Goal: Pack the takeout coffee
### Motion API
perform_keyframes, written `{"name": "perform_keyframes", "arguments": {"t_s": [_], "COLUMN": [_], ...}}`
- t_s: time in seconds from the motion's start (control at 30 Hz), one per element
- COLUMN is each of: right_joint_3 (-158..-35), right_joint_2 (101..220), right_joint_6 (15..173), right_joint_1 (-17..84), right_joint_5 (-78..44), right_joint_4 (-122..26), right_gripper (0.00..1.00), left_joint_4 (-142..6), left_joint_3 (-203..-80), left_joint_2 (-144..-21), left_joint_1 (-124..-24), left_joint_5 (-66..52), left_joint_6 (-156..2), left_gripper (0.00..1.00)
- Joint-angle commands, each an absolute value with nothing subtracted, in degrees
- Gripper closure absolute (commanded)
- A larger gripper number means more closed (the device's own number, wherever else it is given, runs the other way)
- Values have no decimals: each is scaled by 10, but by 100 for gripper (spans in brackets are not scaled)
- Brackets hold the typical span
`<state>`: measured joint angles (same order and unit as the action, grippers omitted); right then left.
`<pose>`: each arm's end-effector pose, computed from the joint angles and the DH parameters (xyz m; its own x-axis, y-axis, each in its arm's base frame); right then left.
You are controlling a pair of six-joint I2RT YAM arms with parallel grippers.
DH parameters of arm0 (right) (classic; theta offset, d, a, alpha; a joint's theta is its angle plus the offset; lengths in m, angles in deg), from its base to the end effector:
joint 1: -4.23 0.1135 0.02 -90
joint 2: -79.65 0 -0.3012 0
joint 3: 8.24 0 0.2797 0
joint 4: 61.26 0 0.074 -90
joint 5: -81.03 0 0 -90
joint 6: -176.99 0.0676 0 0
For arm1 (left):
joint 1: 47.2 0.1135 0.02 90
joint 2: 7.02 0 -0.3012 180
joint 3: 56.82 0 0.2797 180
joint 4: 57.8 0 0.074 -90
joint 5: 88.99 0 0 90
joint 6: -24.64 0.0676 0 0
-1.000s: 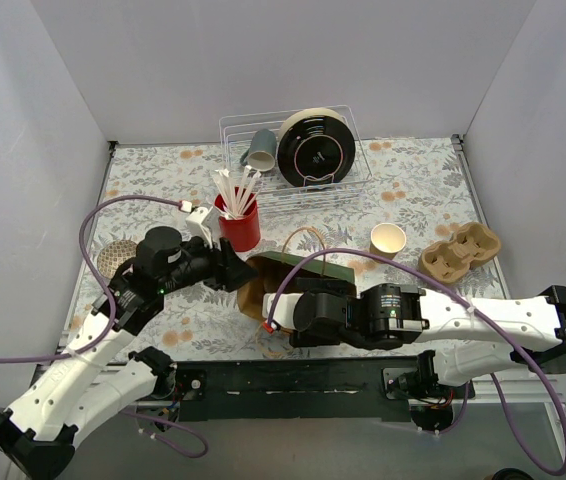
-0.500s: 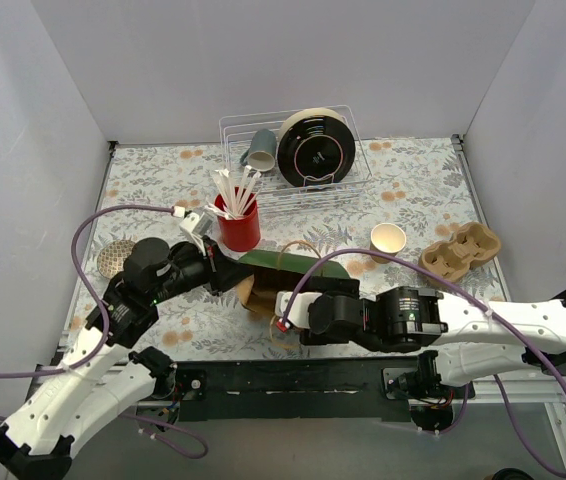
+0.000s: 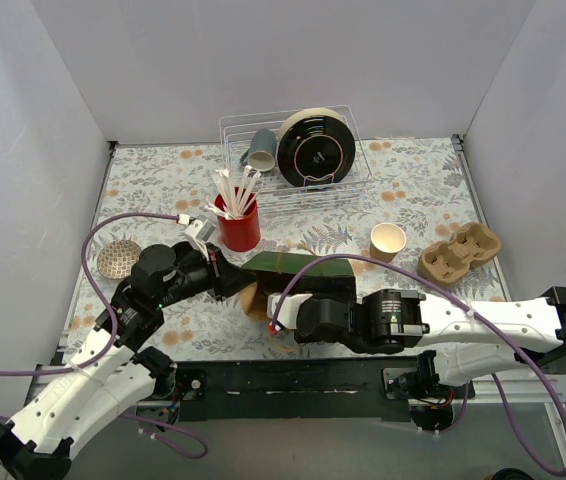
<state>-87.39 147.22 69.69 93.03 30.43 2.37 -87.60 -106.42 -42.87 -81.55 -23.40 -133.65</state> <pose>0.0483 0.2558 0.3485 0.2115 -0.8736 -0.4383 -0.7347 0.1536 -0.6608 0.1310 -0.1234 0.3189 -0.8664 -0.4326 -0.2493 0.0993 0.3401 -0.9351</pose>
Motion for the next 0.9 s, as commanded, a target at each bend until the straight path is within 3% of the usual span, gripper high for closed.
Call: {"name": "perform_keyframes", "arguments": {"t_s": [0.0, 0.67, 0.87], "right_joint_3": [-896, -882, -861], "right_joint_2": [1482, 1503, 1484], "right_joint_6": [666, 656, 692], "right_joint_1": [930, 924, 920], "right_joint_5": [319, 345, 335], "right_joint_4": [3, -125, -86], "right_gripper": [76, 79, 79], "left_joint_4": [-882, -941, -920], "left_joint_3": [-1087, -1103, -1087], "left_joint_2": [-438, -415, -402], "left_joint_1": [-820, -820, -821], "left_joint_5": [-252, -249, -247], "left_joint_6": [-1348, -1349, -1379], "left_gripper": [100, 100, 100]}}
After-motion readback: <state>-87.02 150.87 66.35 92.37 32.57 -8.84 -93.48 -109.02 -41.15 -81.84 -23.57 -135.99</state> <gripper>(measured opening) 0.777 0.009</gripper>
